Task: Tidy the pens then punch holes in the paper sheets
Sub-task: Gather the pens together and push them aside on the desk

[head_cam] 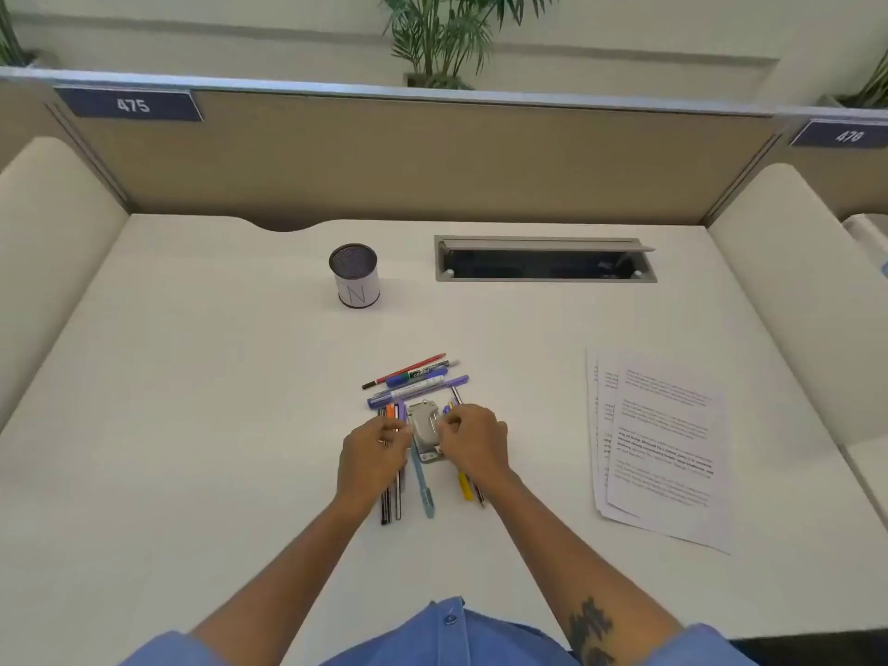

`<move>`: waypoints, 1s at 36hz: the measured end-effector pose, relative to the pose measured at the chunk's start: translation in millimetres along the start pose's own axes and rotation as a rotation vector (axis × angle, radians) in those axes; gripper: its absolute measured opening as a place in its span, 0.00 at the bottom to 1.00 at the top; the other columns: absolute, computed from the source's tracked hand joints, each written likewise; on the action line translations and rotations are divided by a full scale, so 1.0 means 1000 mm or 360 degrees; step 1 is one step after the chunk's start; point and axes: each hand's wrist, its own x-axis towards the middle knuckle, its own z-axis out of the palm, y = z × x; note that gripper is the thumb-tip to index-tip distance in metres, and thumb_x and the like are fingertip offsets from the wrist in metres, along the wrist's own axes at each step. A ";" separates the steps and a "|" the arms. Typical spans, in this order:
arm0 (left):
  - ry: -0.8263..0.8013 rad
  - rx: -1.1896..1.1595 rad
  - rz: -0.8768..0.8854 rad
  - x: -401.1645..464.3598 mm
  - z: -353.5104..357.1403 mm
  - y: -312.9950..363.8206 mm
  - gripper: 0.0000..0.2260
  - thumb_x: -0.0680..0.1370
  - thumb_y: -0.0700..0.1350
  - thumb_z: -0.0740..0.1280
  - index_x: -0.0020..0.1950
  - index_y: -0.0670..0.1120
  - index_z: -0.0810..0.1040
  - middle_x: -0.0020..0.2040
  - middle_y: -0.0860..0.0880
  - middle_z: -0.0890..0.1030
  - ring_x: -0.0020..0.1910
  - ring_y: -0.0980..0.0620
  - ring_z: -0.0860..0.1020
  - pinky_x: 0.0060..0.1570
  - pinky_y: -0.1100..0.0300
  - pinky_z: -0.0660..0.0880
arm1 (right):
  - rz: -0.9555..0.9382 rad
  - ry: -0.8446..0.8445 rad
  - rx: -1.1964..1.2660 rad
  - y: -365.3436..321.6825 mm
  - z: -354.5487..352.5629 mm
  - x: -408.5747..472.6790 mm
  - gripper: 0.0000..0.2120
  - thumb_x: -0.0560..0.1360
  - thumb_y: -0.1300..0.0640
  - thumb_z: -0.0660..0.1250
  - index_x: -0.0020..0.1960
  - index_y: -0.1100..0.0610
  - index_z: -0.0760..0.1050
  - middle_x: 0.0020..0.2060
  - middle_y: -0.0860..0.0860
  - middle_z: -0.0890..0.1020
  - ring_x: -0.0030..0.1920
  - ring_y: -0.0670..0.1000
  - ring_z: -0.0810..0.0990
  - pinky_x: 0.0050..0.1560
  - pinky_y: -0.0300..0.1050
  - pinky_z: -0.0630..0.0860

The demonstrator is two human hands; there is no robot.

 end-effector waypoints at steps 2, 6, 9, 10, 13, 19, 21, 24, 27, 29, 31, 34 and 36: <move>-0.0016 0.0006 -0.0021 0.003 0.002 0.003 0.04 0.79 0.49 0.74 0.53 0.51 0.86 0.43 0.52 0.88 0.36 0.53 0.87 0.47 0.47 0.87 | 0.0009 0.0022 -0.0033 -0.002 0.003 0.004 0.12 0.77 0.52 0.65 0.38 0.55 0.81 0.38 0.48 0.85 0.44 0.53 0.82 0.51 0.52 0.74; -0.0045 0.0027 -0.0062 0.004 0.007 0.005 0.07 0.80 0.46 0.74 0.56 0.47 0.86 0.43 0.50 0.89 0.37 0.52 0.88 0.47 0.50 0.88 | 0.0055 -0.0070 -0.0065 -0.008 0.005 0.006 0.11 0.79 0.53 0.66 0.38 0.52 0.79 0.43 0.50 0.86 0.48 0.55 0.82 0.53 0.52 0.75; -0.0081 0.0052 -0.0062 0.006 0.010 0.003 0.07 0.81 0.45 0.74 0.57 0.45 0.86 0.45 0.48 0.89 0.40 0.51 0.88 0.47 0.52 0.88 | 0.0074 -0.0100 -0.0116 -0.009 0.006 0.010 0.09 0.78 0.56 0.65 0.41 0.54 0.81 0.44 0.51 0.86 0.49 0.56 0.83 0.53 0.51 0.76; -0.0096 0.0062 -0.0050 0.007 0.010 0.002 0.06 0.81 0.44 0.73 0.56 0.46 0.87 0.45 0.48 0.89 0.40 0.52 0.88 0.47 0.53 0.88 | 0.0074 -0.0110 -0.0129 -0.010 0.006 0.012 0.08 0.78 0.57 0.65 0.41 0.54 0.80 0.44 0.52 0.86 0.49 0.56 0.83 0.53 0.51 0.76; -0.0137 0.0021 -0.0012 0.007 0.012 0.001 0.07 0.82 0.42 0.72 0.47 0.53 0.84 0.40 0.50 0.89 0.38 0.53 0.88 0.45 0.53 0.88 | 0.0078 -0.0140 -0.0157 -0.013 0.007 0.012 0.07 0.78 0.57 0.65 0.41 0.53 0.76 0.45 0.52 0.86 0.50 0.57 0.84 0.53 0.51 0.77; -0.0119 -0.0004 -0.0027 0.009 0.015 0.000 0.04 0.81 0.40 0.72 0.49 0.48 0.86 0.39 0.49 0.89 0.36 0.54 0.88 0.44 0.57 0.87 | 0.0102 -0.0150 -0.0066 -0.012 0.006 0.012 0.09 0.78 0.57 0.64 0.41 0.53 0.79 0.45 0.53 0.87 0.49 0.57 0.84 0.53 0.53 0.80; -0.0120 -0.0019 -0.0005 0.009 0.015 0.000 0.04 0.81 0.39 0.72 0.50 0.45 0.87 0.40 0.49 0.89 0.37 0.55 0.88 0.43 0.59 0.87 | 0.0105 -0.0131 -0.0016 -0.009 0.004 0.010 0.09 0.78 0.57 0.64 0.39 0.53 0.77 0.44 0.52 0.86 0.47 0.57 0.84 0.53 0.54 0.81; -0.0128 -0.0033 0.0037 0.007 0.019 0.005 0.04 0.81 0.38 0.72 0.50 0.45 0.87 0.40 0.49 0.89 0.38 0.55 0.88 0.43 0.63 0.86 | 0.0123 -0.0076 0.0049 -0.002 0.001 0.009 0.09 0.79 0.55 0.64 0.41 0.54 0.78 0.42 0.51 0.86 0.45 0.55 0.83 0.51 0.54 0.81; -0.0163 -0.0041 0.0088 0.005 0.027 0.012 0.04 0.81 0.39 0.73 0.49 0.45 0.87 0.39 0.51 0.88 0.36 0.57 0.87 0.43 0.65 0.85 | 0.0138 -0.0033 0.0083 0.007 -0.008 0.006 0.09 0.79 0.55 0.65 0.41 0.53 0.78 0.39 0.48 0.83 0.43 0.53 0.83 0.50 0.53 0.81; -0.0188 -0.0028 0.0113 0.004 0.036 0.018 0.03 0.81 0.40 0.73 0.51 0.45 0.87 0.39 0.53 0.88 0.35 0.59 0.87 0.41 0.67 0.83 | 0.0145 0.0009 0.0078 0.014 -0.015 0.005 0.09 0.80 0.55 0.65 0.43 0.53 0.79 0.39 0.46 0.82 0.44 0.52 0.83 0.50 0.52 0.81; -0.0206 -0.0035 0.0119 0.002 0.047 0.026 0.03 0.81 0.40 0.73 0.52 0.45 0.87 0.39 0.53 0.87 0.34 0.60 0.86 0.40 0.69 0.82 | 0.0162 0.0057 0.0072 0.023 -0.024 0.004 0.09 0.80 0.56 0.64 0.43 0.52 0.79 0.39 0.47 0.82 0.43 0.52 0.83 0.50 0.51 0.81; -0.0246 -0.0036 0.0148 0.000 0.068 0.035 0.04 0.81 0.40 0.73 0.52 0.43 0.87 0.40 0.51 0.88 0.35 0.61 0.86 0.40 0.68 0.83 | 0.0216 0.0103 0.0066 0.040 -0.039 0.003 0.10 0.81 0.56 0.64 0.42 0.54 0.80 0.40 0.49 0.85 0.43 0.53 0.83 0.49 0.52 0.81; -0.0289 -0.0032 0.0177 0.001 0.084 0.041 0.04 0.81 0.40 0.73 0.53 0.42 0.88 0.40 0.48 0.89 0.36 0.57 0.87 0.43 0.58 0.87 | 0.0265 0.0137 0.0070 0.053 -0.049 0.003 0.10 0.81 0.56 0.64 0.44 0.55 0.81 0.41 0.51 0.86 0.43 0.54 0.83 0.49 0.53 0.81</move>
